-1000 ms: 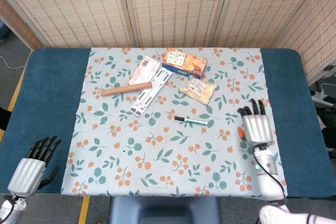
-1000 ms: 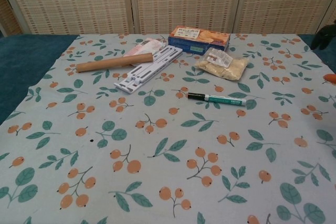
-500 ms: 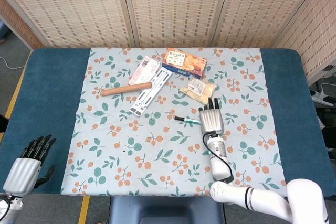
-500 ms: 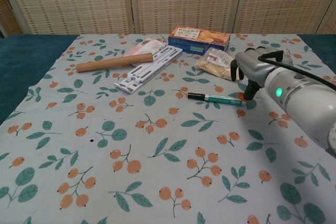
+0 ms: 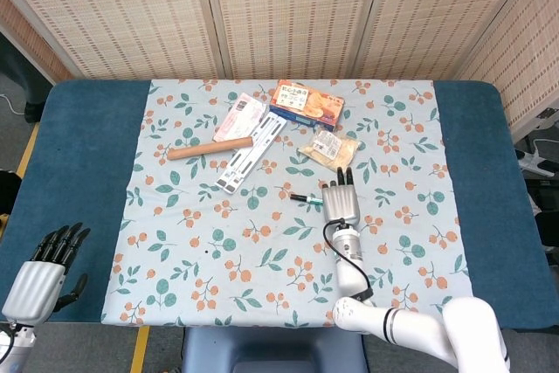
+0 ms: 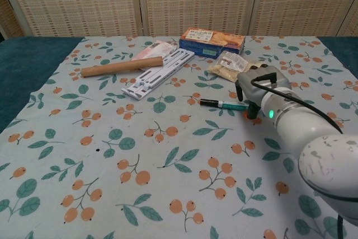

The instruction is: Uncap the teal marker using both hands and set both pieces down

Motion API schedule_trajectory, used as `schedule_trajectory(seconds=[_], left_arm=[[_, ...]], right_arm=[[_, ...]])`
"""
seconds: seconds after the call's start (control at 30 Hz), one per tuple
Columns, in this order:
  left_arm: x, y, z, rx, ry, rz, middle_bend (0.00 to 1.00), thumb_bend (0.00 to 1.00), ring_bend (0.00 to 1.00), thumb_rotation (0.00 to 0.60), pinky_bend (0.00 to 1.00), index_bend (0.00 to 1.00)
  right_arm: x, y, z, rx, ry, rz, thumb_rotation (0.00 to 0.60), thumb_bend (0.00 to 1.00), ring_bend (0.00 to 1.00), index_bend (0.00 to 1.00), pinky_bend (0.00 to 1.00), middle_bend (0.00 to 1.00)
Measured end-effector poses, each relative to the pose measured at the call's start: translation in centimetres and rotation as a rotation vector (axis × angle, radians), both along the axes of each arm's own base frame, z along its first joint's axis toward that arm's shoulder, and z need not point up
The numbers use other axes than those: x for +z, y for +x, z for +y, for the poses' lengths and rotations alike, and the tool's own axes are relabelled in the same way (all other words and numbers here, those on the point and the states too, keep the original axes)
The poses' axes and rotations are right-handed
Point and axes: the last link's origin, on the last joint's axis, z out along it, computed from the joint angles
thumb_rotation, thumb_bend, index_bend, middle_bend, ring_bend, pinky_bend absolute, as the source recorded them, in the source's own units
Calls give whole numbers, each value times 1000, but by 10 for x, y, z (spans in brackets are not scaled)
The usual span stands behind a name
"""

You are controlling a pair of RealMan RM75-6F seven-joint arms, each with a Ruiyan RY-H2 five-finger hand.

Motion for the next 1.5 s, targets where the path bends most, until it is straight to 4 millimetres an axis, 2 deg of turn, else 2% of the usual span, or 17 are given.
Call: schedule_trajectory(seconds=[0.37,0.67,1.2,1.27,1.4,1.5], left_arm=[[0,-1,1,7,-1,-1,0,428,0,600,104,0],[2,-1,1,5,-1,-4,0,428,0,600,104,0],[3,-2,1,7,5,-5,0,426,0,600,105,0],[3,-1,1,7,5,-5,0,427,0,600,104,0],[4,-1,1,5,3,-6,0,428,0,600,105,0],[4,-1,1,7,5,-7,0,427,0,600,105,0]], right_arm=[[-11,6,0,11,8,-5,600,269,38,454,0,368],[-9,12,1,23,-2,-9,600,269,53,476,0,387],[-13,12,5,12,9,15,600,272,117,543,0,442],[-12,12,5,12,9,14,600,276,135,569,0,463],[-11,13,4,17,4,14,600,302,237,712,0,593],[-12,11,6,10,8,32,600,324,289,775,0,667]])
